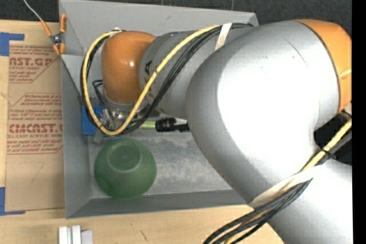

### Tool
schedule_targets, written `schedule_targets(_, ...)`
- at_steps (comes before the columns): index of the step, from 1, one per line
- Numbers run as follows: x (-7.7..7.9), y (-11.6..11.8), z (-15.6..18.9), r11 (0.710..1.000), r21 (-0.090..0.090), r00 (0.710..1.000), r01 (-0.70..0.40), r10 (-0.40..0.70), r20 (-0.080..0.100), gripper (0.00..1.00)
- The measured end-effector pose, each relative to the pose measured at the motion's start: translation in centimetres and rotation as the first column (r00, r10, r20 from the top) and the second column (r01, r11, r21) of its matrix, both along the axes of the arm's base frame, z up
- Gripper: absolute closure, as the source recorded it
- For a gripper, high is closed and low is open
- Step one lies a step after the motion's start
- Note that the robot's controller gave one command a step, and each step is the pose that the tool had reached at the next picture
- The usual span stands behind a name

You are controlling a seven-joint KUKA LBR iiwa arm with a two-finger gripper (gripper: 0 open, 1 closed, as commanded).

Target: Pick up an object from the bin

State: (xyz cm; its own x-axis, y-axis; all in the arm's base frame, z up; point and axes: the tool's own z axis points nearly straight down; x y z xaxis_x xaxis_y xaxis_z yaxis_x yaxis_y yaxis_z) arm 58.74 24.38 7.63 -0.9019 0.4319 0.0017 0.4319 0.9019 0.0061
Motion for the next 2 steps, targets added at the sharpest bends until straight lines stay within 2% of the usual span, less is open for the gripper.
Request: schedule_targets(2,0.14,0.11,2.14,1.0,0.003,1.0,0.0,0.0,0.005,1.0)
